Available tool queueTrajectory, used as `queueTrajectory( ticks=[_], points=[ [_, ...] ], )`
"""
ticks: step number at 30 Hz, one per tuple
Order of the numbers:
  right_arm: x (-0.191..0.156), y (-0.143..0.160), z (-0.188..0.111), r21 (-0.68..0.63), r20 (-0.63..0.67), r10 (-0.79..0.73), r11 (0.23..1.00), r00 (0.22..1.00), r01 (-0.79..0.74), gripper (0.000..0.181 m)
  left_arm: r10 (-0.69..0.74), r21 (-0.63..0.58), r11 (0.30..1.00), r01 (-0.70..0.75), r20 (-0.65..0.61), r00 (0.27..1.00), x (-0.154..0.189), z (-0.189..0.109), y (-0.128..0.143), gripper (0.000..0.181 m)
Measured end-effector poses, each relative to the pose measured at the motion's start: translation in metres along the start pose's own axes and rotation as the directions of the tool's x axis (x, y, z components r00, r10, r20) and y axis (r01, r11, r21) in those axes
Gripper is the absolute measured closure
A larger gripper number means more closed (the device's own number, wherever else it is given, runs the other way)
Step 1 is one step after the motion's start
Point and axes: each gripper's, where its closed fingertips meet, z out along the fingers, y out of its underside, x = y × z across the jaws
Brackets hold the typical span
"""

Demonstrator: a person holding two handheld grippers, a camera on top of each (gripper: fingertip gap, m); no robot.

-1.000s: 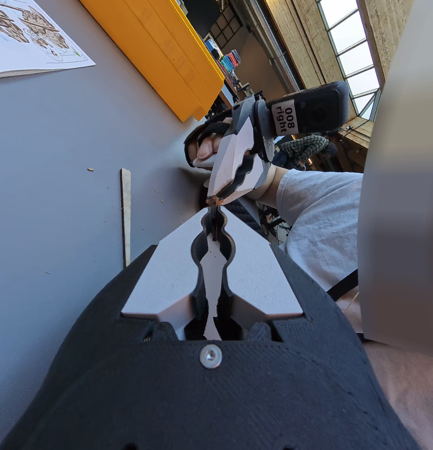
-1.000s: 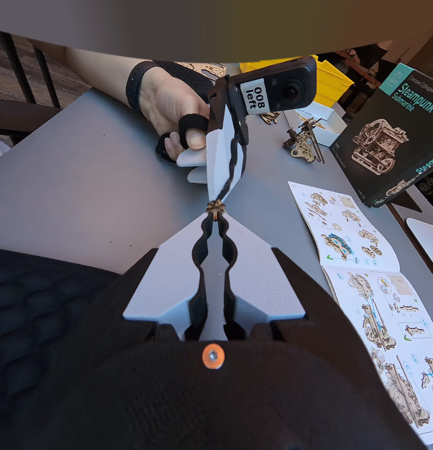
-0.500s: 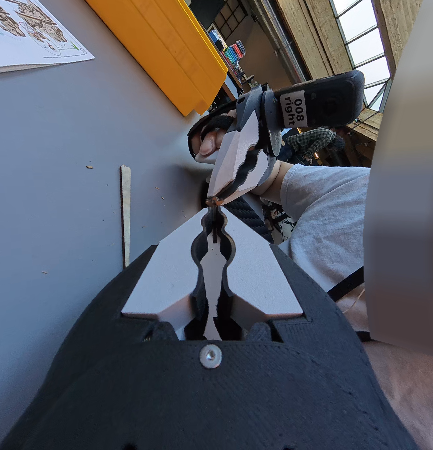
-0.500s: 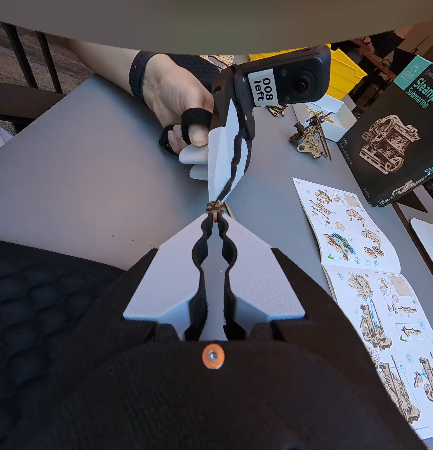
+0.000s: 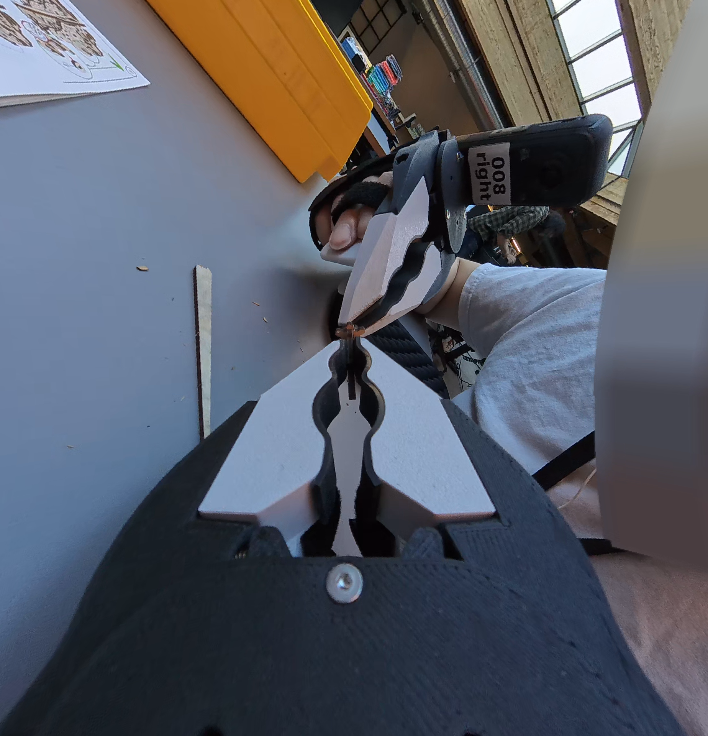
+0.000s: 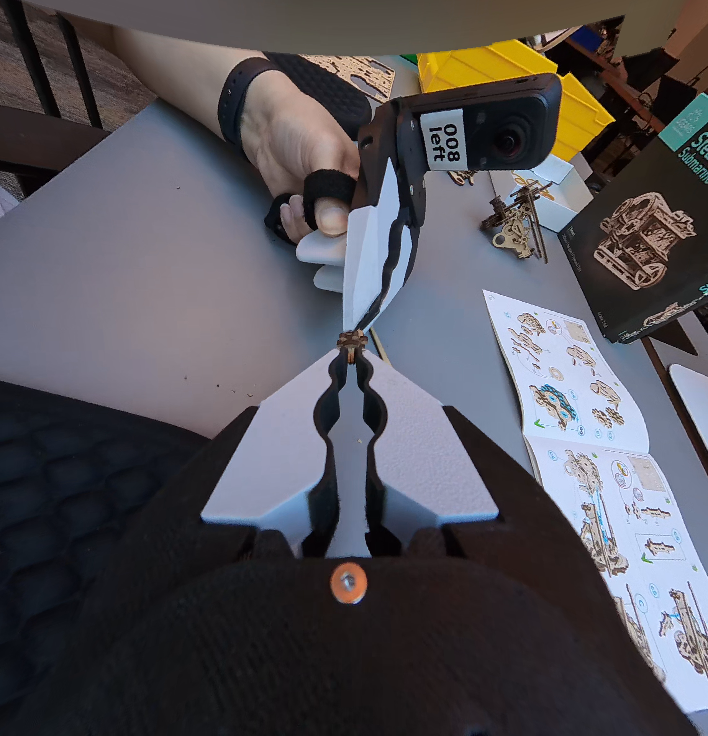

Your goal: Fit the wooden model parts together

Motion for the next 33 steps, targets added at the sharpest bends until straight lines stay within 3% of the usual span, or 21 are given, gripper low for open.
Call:
queueTrajectory(
  ticks=[8,15,18,22,25,27,31,33],
  points=[
    [0.01,-0.001,-0.004,0.083,0.006,0.101,0.991,0.995,-0.101,0.181,0.031,0.045,0.999,-0.031,-0.012,0.999,0.003,-0.003,-0.011,0.181],
    [0.026,0.002,-0.014,0.179,0.039,0.279,0.943,0.959,-0.282,0.181,0.02,0.115,0.993,-0.015,-0.046,0.999,0.003,-0.011,-0.026,0.175],
    [0.034,0.0,-0.02,0.226,0.076,0.361,0.902,0.929,-0.369,0.181,0.143,0.142,0.979,-0.147,0.039,0.989,0.001,-0.02,-0.036,0.177],
    [0.039,0.001,-0.023,0.245,0.08,0.39,0.884,0.917,-0.398,0.181,0.398,0.13,0.896,-0.424,0.188,0.898,0.005,-0.029,-0.047,0.173],
    [0.035,0.003,-0.019,0.214,0.068,0.362,0.905,0.93,-0.368,0.181,0.496,0.129,0.834,-0.537,0.254,0.831,0.008,-0.03,-0.052,0.172],
    [0.031,0.007,-0.015,0.167,0.046,0.315,0.933,0.948,-0.318,0.181,0.522,0.139,0.817,-0.56,0.233,0.82,0.013,-0.03,-0.051,0.17],
    [0.016,0.024,-0.001,0.002,0.036,0.193,0.981,0.981,-0.193,0.181,0.461,0.17,0.847,-0.503,0.236,0.856,0.007,-0.038,-0.059,0.164],
    [0.009,0.034,0.006,-0.084,0.029,0.124,0.989,0.992,-0.121,0.181,0.445,0.158,0.857,-0.491,0.254,0.858,0.001,-0.041,-0.061,0.173]
  ],
)
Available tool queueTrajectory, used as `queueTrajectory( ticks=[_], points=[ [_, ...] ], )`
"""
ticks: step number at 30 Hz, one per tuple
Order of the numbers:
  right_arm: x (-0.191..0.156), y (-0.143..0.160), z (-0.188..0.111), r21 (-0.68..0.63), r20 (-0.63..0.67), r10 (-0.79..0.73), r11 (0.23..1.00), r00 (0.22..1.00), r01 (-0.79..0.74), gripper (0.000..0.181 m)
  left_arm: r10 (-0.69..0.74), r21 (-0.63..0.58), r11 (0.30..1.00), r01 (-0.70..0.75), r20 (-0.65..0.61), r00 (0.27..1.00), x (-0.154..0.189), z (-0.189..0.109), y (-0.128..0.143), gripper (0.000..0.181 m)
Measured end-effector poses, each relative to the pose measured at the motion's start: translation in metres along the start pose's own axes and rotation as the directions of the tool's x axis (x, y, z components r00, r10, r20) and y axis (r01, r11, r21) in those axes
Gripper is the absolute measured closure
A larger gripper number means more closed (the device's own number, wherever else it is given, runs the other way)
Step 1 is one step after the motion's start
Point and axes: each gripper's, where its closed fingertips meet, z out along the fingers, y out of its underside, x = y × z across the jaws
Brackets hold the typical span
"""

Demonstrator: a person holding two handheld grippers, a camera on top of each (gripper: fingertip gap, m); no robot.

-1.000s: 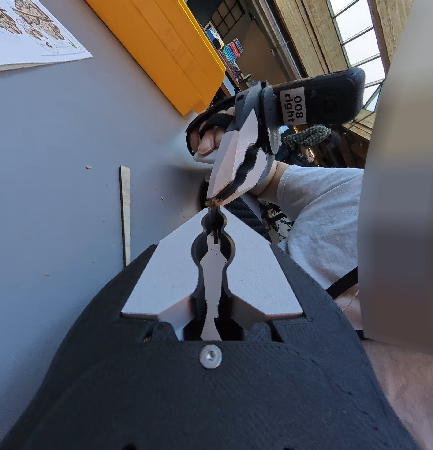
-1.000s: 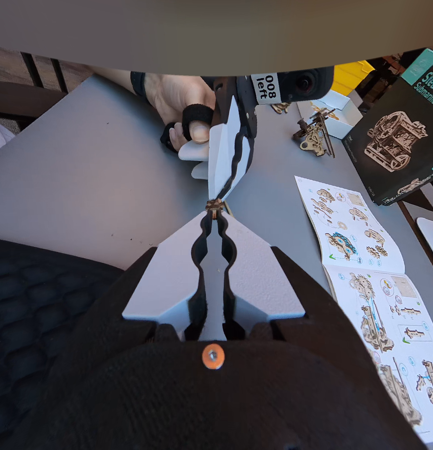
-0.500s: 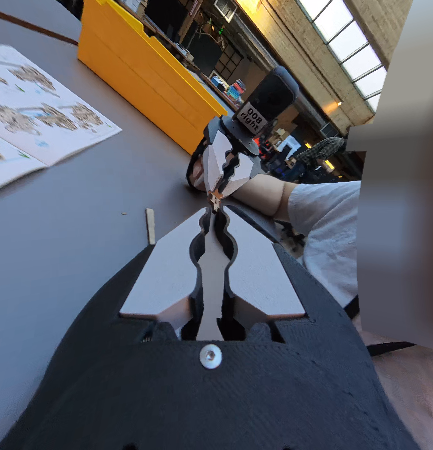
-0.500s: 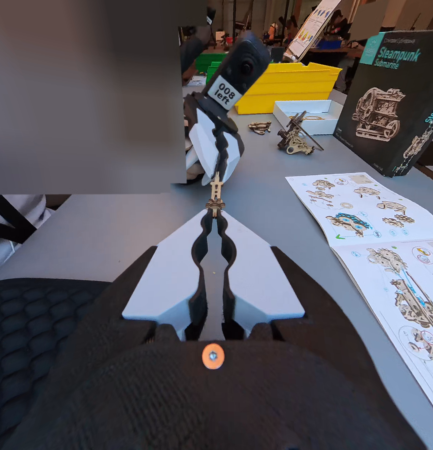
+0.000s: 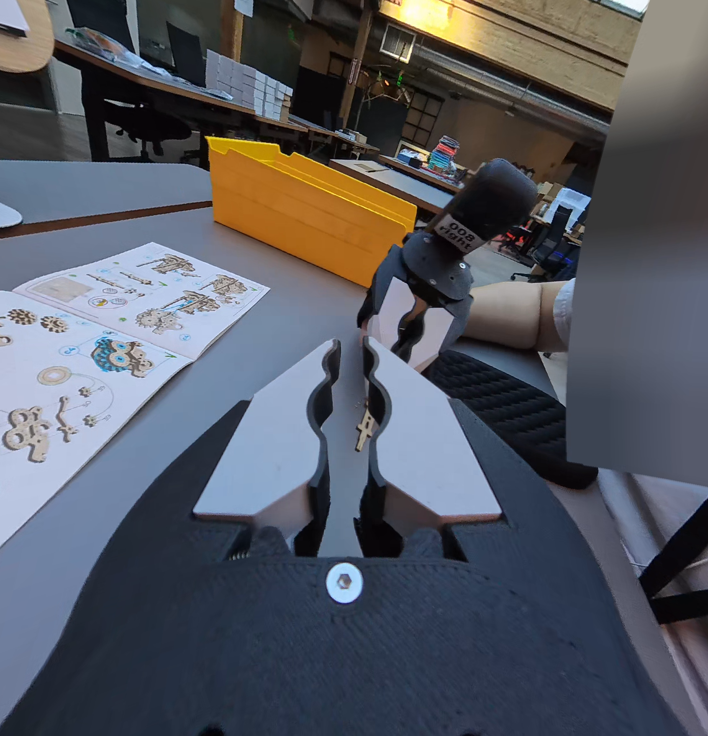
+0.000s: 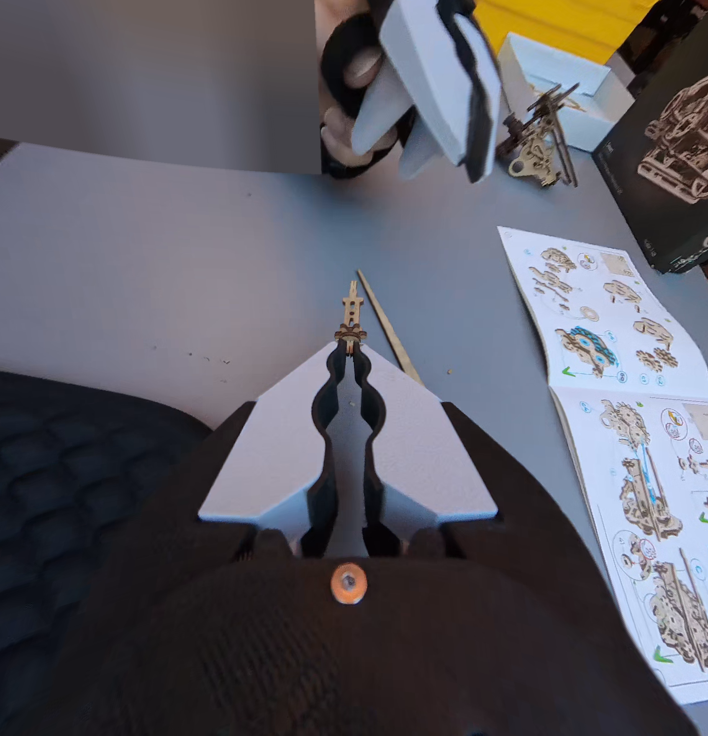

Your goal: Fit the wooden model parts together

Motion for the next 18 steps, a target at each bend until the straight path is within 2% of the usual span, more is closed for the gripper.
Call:
queueTrajectory(
  ticks=[4,7,9,12,15,18],
  points=[
    [-0.008,0.017,0.011,-0.135,-0.006,-0.141,0.981,0.99,0.139,0.18,0.097,-0.034,0.995,-0.093,0.122,0.988,-0.015,0.001,0.005,0.173],
    [-0.006,0.014,0.01,-0.111,-0.028,-0.156,0.982,0.987,0.152,0.168,0.146,-0.044,0.989,-0.141,0.16,0.976,-0.018,0.003,0.006,0.157],
    [-0.01,0.009,0.006,-0.069,0.009,-0.141,0.988,0.99,0.141,0.154,0.161,-0.039,0.987,-0.156,0.193,0.968,-0.022,0.003,0.004,0.145],
    [-0.011,-0.004,-0.004,0.046,0.051,-0.109,0.993,0.993,0.107,0.154,0.18,-0.032,0.984,-0.178,0.229,0.956,-0.027,0.001,0.001,0.142],
    [0.002,-0.013,-0.015,0.142,0.011,-0.082,0.987,0.997,0.079,0.155,0.203,-0.006,0.978,-0.208,0.255,0.945,-0.03,-0.003,-0.006,0.139],
    [0.01,-0.014,-0.018,0.163,-0.009,-0.063,0.985,0.998,0.063,0.156,0.236,-0.003,0.971,-0.239,0.181,0.955,-0.019,-0.004,-0.006,0.103]
  ],
)
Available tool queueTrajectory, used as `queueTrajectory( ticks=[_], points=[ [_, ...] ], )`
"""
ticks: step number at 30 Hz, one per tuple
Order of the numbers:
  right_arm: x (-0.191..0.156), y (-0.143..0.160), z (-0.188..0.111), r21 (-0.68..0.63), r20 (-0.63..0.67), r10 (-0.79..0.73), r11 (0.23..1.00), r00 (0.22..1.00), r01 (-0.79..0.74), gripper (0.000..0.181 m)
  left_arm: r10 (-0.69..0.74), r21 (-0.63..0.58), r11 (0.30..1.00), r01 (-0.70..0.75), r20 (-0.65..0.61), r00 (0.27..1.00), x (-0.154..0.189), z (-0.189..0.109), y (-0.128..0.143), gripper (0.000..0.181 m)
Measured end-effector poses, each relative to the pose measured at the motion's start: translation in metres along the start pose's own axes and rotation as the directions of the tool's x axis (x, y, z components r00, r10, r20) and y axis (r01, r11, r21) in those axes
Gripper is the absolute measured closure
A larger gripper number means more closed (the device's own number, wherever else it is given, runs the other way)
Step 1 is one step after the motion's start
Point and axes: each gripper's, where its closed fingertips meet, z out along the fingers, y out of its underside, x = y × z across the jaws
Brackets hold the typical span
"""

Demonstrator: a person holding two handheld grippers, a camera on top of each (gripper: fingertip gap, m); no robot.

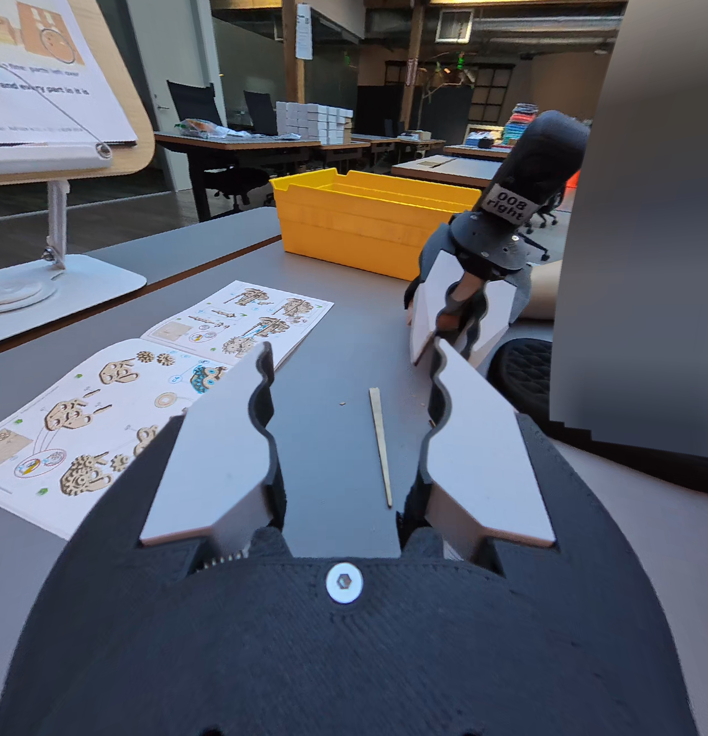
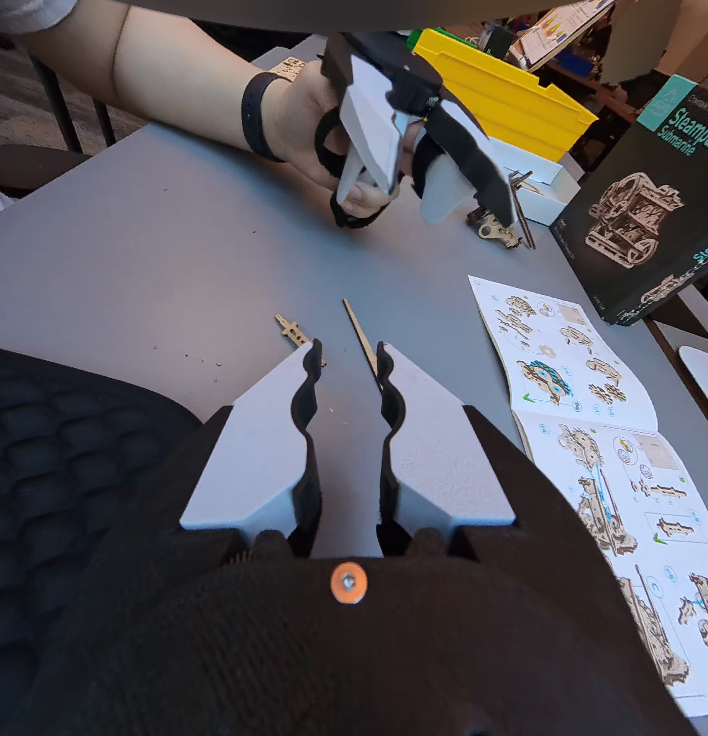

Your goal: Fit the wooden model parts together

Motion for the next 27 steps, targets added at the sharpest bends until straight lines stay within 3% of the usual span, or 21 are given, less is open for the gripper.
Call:
queueTrajectory(
  ticks=[2,6,10,14,21,27],
  points=[
    [-0.004,0.003,0.003,-0.027,0.017,-0.017,0.999,1.0,0.018,0.157,-0.015,0.03,0.999,0.016,-0.043,0.999,0.005,-0.002,-0.004,0.095],
    [-0.013,0.018,0.015,-0.142,0.042,-0.122,0.982,0.992,0.127,0.161,-0.035,0.048,0.998,0.037,-0.047,0.998,0.003,-0.005,-0.006,0.105],
    [-0.019,0.024,0.026,-0.193,0.053,-0.249,0.948,0.967,0.254,0.167,-0.03,-0.014,0.999,0.03,-0.027,0.999,0.0,-0.004,0.005,0.111],
    [-0.023,0.024,0.032,-0.214,0.049,-0.297,0.929,0.954,0.301,0.176,-0.023,-0.084,0.996,0.023,0.002,1.0,-0.003,0.0,0.016,0.103],
    [-0.016,0.028,0.033,-0.261,0.036,-0.157,0.952,0.987,0.161,0.178,-0.044,-0.094,0.995,0.045,0.007,0.999,0.003,0.006,0.017,0.094],
    [-0.006,0.025,0.026,-0.24,-0.056,-0.181,0.957,0.982,0.163,0.181,-0.096,-0.042,0.994,0.097,0.02,0.995,-0.004,0.003,0.011,0.095]
  ],
)
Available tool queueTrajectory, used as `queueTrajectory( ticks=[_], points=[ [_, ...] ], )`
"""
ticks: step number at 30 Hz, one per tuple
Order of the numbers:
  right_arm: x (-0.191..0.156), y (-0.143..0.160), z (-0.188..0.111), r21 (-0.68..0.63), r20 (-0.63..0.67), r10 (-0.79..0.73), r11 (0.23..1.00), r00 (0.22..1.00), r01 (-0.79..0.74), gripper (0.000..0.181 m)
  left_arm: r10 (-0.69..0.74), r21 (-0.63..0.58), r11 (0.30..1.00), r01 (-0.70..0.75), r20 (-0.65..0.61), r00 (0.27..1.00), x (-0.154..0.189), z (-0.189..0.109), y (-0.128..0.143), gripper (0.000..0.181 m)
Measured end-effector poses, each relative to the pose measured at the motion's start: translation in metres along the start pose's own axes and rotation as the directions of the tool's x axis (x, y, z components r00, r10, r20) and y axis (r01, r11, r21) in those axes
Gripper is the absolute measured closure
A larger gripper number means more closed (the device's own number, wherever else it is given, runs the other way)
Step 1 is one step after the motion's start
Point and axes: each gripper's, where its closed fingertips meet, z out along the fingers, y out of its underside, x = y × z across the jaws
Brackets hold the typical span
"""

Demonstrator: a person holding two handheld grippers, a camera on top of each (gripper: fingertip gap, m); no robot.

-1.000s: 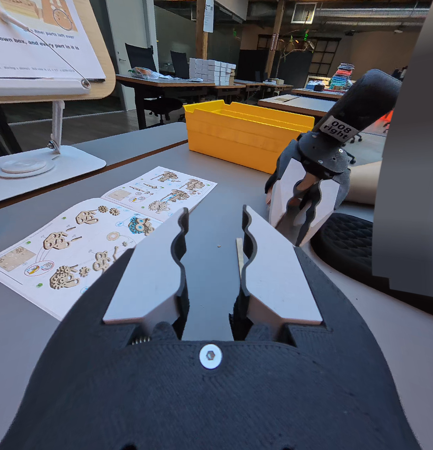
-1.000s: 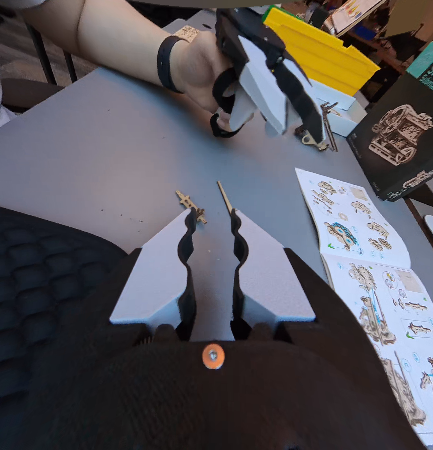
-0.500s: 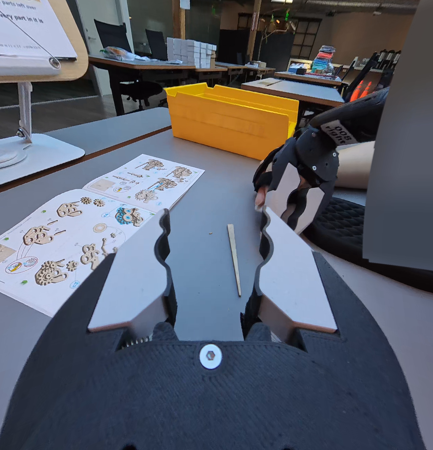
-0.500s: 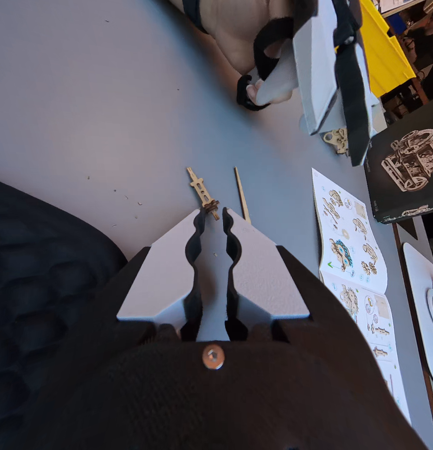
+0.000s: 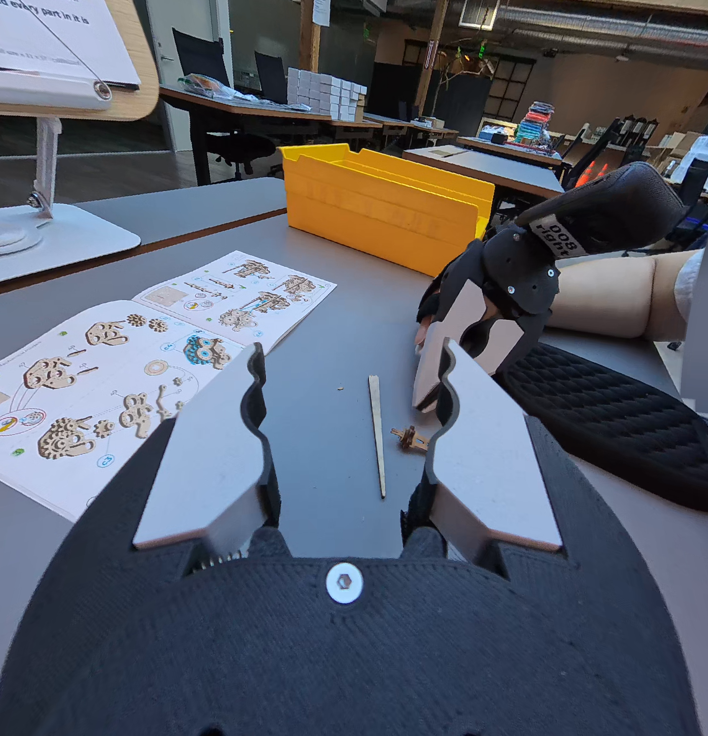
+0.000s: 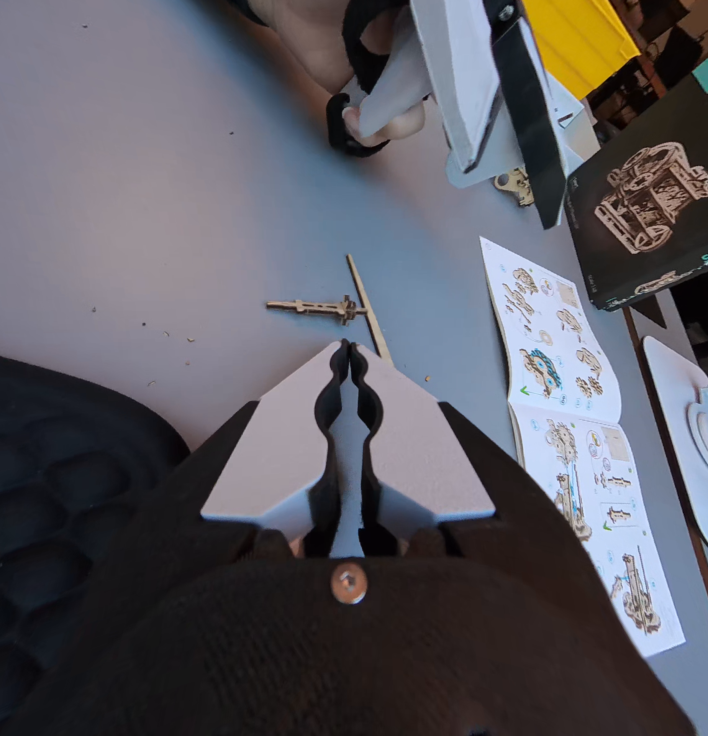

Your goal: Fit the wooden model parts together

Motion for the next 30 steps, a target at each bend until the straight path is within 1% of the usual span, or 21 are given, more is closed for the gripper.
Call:
queueTrajectory(
  ticks=[3,5,7,9,11,12,13,15,16,20,21,23,24,26,28,30],
  points=[
    [0.005,0.001,-0.004,0.013,-0.012,0.026,1.0,1.0,-0.026,0.181,-0.028,0.013,1.0,0.028,0.005,1.0,-0.005,-0.002,-0.002,0.097],
    [0.007,0.002,-0.005,0.015,-0.009,0.041,0.999,0.999,-0.041,0.181,-0.038,0.02,0.999,0.039,-0.016,0.999,-0.004,-0.003,-0.002,0.093],
    [0.006,-0.003,-0.008,0.042,-0.003,0.05,0.998,0.999,-0.05,0.181,-0.041,0.014,0.999,0.041,-0.012,0.999,-0.005,-0.003,-0.001,0.093],
    [-0.001,-0.018,-0.013,0.091,0.01,0.008,0.996,1.0,-0.009,0.172,-0.033,0.013,0.999,0.033,-0.007,0.999,-0.005,-0.003,-0.001,0.093],
    [-0.01,-0.032,-0.015,0.11,-0.021,-0.087,0.99,0.996,0.089,0.171,-0.028,0.016,0.999,0.029,-0.002,1.0,-0.005,-0.003,-0.002,0.093],
    [-0.011,-0.033,-0.012,0.085,-0.046,-0.112,0.99,0.993,0.116,0.172,-0.027,0.017,0.999,0.027,-0.004,1.0,-0.005,-0.003,-0.002,0.093],
    [-0.01,-0.029,-0.007,0.04,-0.066,-0.101,0.994,0.993,0.104,0.173,-0.026,0.016,1.0,0.027,-0.007,1.0,-0.004,-0.003,-0.002,0.093],
    [-0.001,-0.018,0.004,-0.04,-0.089,-0.041,0.999,0.995,0.038,0.173,-0.024,0.01,1.0,0.024,-0.01,1.0,-0.003,-0.003,-0.001,0.093],
    [0.006,-0.015,0.007,-0.058,-0.106,-0.015,0.998,0.994,0.009,0.173,-0.022,0.007,1.0,0.022,-0.011,1.0,-0.003,-0.002,0.0,0.094],
    [0.008,-0.018,0.014,-0.001,0.0,0.187,0.982,0.982,-0.187,0.171,-0.02,0.0,1.0,0.02,-0.018,1.0,-0.001,-0.001,0.001,0.094],
    [0.005,-0.016,0.015,-0.008,0.033,0.227,0.974,0.973,-0.227,0.171,-0.02,0.001,1.0,0.02,-0.019,1.0,0.0,-0.001,0.001,0.094],
    [0.002,-0.009,0.018,-0.042,0.058,0.272,0.962,0.961,-0.27,0.17,-0.019,0.0,1.0,0.019,-0.024,1.0,0.0,-0.001,0.001,0.095],
    [0.002,-0.006,0.019,-0.062,0.06,0.276,0.96,0.959,-0.272,0.177,-0.019,-0.002,1.0,0.019,-0.027,0.999,0.001,-0.001,0.002,0.095],
    [0.001,-0.007,0.019,-0.066,0.066,0.291,0.956,0.954,-0.287,0.178,-0.019,-0.006,1.0,0.019,-0.035,0.999,0.002,0.0,0.002,0.096],
    [0.001,-0.005,0.016,-0.085,0.085,0.34,0.939,0.937,-0.333,0.179,-0.011,-0.008,1.0,0.01,-0.049,0.999,0.005,0.0,0.003,0.098],
    [0.005,-0.007,0.008,-0.064,0.112,0.414,0.91,0.903,-0.409,0.179,0.018,0.001,1.0,-0.018,-0.076,0.997,0.009,-0.001,0.001,0.097]
  ],
)
